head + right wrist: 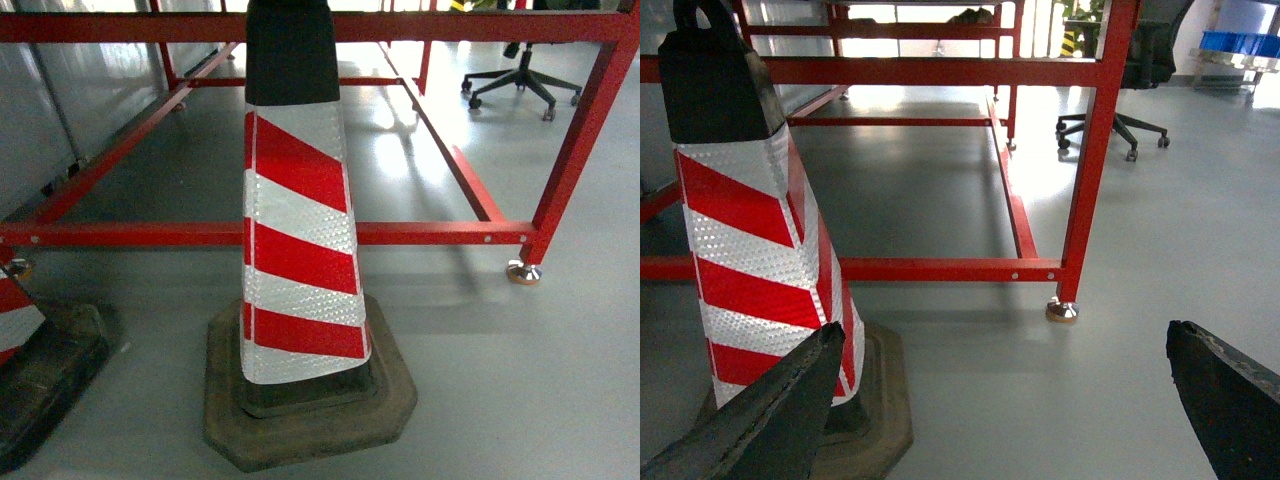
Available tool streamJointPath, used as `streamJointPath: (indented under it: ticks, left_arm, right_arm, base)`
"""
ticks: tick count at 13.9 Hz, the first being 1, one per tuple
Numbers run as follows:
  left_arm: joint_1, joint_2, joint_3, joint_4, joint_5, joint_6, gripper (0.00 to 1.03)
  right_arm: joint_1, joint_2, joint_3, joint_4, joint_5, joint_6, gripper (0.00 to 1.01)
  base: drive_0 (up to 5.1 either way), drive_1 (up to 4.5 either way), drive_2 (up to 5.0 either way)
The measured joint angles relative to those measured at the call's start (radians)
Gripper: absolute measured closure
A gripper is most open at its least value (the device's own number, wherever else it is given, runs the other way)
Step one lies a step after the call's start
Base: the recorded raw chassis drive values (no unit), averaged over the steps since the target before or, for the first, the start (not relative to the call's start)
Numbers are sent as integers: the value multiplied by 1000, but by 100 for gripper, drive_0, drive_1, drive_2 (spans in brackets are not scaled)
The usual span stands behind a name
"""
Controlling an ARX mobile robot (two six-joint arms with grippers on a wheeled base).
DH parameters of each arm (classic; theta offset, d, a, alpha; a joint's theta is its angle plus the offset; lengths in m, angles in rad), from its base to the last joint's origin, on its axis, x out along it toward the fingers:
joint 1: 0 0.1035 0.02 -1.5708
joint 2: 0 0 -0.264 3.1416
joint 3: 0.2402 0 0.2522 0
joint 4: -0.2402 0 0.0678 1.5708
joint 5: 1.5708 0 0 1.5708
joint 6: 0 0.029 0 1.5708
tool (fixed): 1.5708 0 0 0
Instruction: Pick blue part to blue bin on bottom shelf
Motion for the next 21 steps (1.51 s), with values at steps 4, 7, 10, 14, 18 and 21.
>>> streamJointPath:
  ticks: [4, 7, 10, 14, 18, 21]
  left_arm:
    - [0, 0, 0, 0, 0, 0, 5]
    - [0, 0, 0, 0, 0, 0, 5]
    - [0, 0, 0, 0, 0, 0, 5]
    - [0, 0, 0, 0, 0, 0, 5]
    - [0, 0, 0, 0, 0, 0, 5]
    - [0, 0, 0, 0, 0, 0, 5]
  right_arm:
    - [0, 0, 0, 0, 0, 0, 3]
    - [0, 0, 0, 0, 0, 0, 3]
    - [0, 0, 0, 0, 0, 0, 3]
    - [0, 0, 0, 0, 0, 0, 3]
    - [0, 0, 0, 0, 0, 0, 3]
    - [0, 0, 0, 0, 0, 0, 3]
  base:
    - [0, 0, 0]
    - [0, 0, 0]
    - [0, 0, 0]
    - [0, 0, 0]
    - [0, 0, 0]
    - [0, 0, 0]
